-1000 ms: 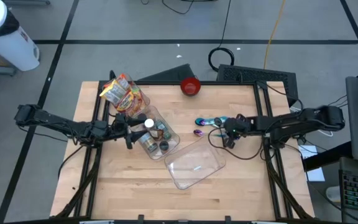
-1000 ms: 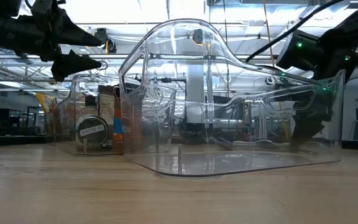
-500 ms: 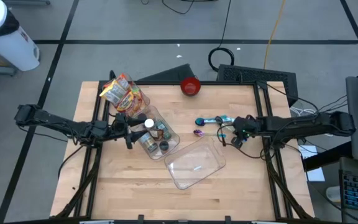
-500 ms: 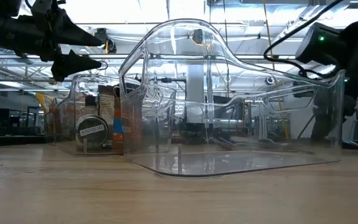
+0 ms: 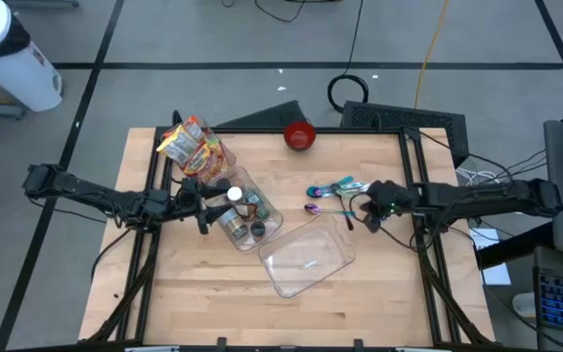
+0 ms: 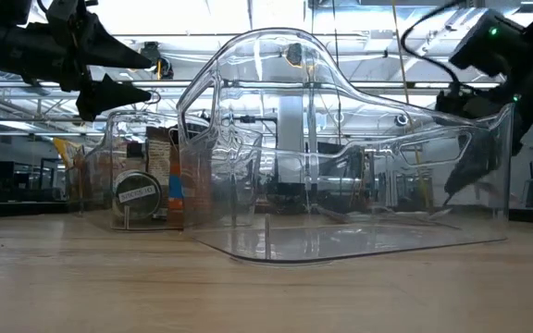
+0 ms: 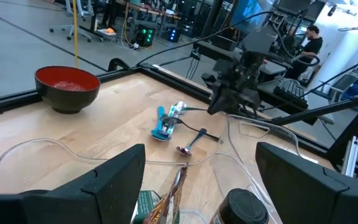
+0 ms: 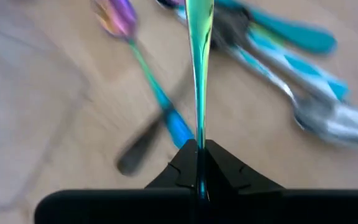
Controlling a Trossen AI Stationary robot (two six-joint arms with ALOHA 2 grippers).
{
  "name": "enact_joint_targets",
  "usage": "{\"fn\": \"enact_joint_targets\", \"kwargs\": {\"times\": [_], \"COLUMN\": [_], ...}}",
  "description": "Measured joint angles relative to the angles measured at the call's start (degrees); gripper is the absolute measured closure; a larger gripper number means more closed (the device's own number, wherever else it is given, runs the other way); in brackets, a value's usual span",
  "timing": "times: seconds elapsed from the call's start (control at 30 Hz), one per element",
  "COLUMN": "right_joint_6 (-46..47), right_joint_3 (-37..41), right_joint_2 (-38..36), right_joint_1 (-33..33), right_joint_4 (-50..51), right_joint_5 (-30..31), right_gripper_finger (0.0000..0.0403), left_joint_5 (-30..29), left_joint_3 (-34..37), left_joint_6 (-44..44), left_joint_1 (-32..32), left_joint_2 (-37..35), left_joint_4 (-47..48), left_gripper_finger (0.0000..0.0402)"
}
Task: Pick & Place Food Item
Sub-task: Put the middle green spoon into the bottom transparent bin
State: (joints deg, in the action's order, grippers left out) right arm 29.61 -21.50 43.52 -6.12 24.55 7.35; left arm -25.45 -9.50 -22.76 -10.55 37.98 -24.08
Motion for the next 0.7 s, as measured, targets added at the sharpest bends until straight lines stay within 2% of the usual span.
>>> {"fn": "enact_joint_targets", "kwargs": {"times": [0.2,0.43,0.6,0.7], "right_joint_6": [-3.7,-11.9,-15.0,-15.2], "right_joint_3": [-0.1,-0.1,-0.1,-0.2], "right_joint_2": [-2.0,-0.7,3.3,7.4], "right_joint_1": [2.2,5.0,8.1,11.1], "right_joint_4": [-10.7,-32.6,-50.9,-60.0], "right_joint_5": [0.1,-1.0,-13.2,-17.6], "right_gripper_finger": [0.0400,0.0400,0.0400,0.0400], "left_joint_5": [0.0,0.0,0.0,0.0], "left_joint_3": [0.0,0.0,0.0,0.0], "left_joint_6": [0.0,0.0,0.0,0.0], "left_joint_1": [0.0,0.0,0.0,0.0], "left_joint_2": [0.0,0.0,0.0,0.0], "left_joint_4": [0.0,0.0,0.0,0.0], "left_gripper_finger": [0.0089,0.0089,0.0089,0.0089]}}
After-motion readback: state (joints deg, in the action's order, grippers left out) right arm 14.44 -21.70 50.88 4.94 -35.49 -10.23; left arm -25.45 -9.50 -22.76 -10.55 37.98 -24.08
